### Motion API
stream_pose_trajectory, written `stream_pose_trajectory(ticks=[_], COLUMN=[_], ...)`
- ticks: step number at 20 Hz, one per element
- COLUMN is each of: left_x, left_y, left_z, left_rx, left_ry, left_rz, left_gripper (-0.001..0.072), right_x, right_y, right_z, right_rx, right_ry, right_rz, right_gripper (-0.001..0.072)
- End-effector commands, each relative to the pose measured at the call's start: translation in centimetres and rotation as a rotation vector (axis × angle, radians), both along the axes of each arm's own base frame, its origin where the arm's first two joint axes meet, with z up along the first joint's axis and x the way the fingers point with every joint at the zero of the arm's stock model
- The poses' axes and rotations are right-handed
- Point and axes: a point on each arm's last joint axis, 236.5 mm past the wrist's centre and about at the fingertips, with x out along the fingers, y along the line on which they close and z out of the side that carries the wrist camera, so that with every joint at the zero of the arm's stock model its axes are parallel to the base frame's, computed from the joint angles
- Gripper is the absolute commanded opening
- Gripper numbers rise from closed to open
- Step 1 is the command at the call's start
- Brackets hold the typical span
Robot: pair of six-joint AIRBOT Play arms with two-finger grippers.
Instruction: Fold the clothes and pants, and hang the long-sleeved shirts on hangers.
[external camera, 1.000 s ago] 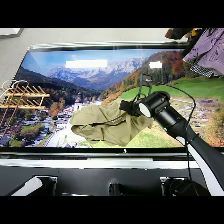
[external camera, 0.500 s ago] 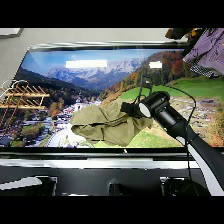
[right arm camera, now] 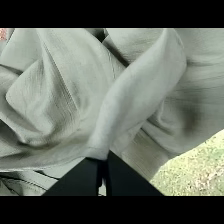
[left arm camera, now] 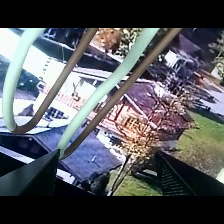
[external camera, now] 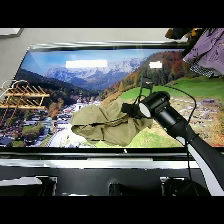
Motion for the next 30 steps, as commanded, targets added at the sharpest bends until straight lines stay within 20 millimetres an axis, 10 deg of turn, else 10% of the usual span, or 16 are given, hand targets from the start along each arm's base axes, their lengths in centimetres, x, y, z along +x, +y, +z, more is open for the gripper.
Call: stream_pose_trajectory(ticks=[1,30], left_x=[0.0,-1.0], left_y=[0.1,-1.3], left_z=[-0.4,-5.3], left_rx=[0.003,-0.007], left_ry=[0.003,0.110], left_rz=[-0.017,-0.265], left_gripper=[0.0664,0.0448], right_x=[-0.1,0.0], right_y=[0.0,0.0], right_z=[0.0,0.0], right_rx=[-0.002,0.001], right_ry=[0.002,0.002], right_rz=[0.002,-0.005], right_gripper=[0.0031,0.0031])
